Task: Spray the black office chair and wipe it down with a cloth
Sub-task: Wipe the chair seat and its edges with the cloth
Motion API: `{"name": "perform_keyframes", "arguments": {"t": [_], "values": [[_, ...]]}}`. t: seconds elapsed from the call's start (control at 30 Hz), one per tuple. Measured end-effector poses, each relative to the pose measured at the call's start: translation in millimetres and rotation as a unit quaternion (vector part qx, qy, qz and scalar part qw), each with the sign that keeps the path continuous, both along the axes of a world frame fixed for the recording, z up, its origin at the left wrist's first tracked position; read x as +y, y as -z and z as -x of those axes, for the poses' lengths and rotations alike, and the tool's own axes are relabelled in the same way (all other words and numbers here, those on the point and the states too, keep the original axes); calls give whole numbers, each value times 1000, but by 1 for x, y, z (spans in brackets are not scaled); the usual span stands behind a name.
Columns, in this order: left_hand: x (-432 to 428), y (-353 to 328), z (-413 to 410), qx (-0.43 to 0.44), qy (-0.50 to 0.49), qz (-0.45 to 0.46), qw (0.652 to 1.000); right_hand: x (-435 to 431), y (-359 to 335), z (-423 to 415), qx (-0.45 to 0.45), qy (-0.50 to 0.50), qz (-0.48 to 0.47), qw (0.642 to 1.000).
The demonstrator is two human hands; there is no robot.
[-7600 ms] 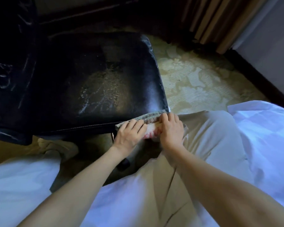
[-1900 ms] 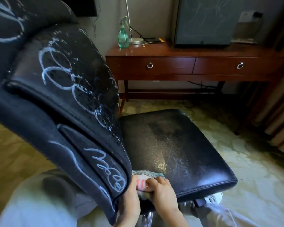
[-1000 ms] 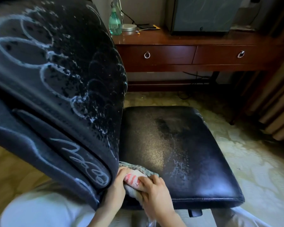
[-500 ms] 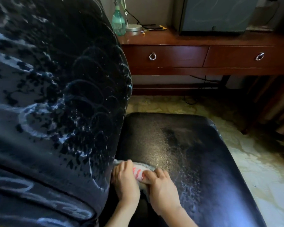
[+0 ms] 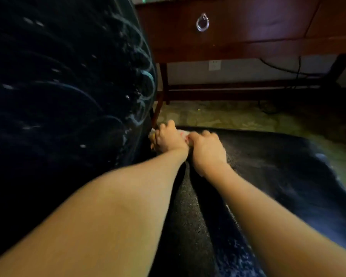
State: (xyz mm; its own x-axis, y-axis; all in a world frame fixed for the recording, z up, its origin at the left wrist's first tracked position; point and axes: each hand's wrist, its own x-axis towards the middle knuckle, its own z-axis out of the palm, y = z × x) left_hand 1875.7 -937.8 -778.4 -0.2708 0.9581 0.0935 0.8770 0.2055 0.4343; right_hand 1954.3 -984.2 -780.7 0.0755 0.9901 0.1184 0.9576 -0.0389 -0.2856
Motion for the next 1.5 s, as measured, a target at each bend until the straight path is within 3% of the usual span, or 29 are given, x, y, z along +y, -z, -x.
{"name": "perform_keyframes", "arguments": {"t": [0.1, 0.3, 0.73, 1.07, 1.5], "values": [[43, 2, -9, -51, -24, 0, 998, 39, 4, -7, -2, 2, -13, 1000], [47, 12, -2, 20, 40, -15, 999, 43, -2, -13, 22, -5, 25, 999], [-154, 5, 17, 101, 131, 28, 986, -156, -7, -10, 65, -3, 114, 991], [-300, -6, 57, -3, 165, 28, 986, -301, -16, 21, 67, 9, 139, 988], [-380, -11, 83, -18, 227, 8, 974, -380, -24, 38, 48, 21, 68, 996]]}}
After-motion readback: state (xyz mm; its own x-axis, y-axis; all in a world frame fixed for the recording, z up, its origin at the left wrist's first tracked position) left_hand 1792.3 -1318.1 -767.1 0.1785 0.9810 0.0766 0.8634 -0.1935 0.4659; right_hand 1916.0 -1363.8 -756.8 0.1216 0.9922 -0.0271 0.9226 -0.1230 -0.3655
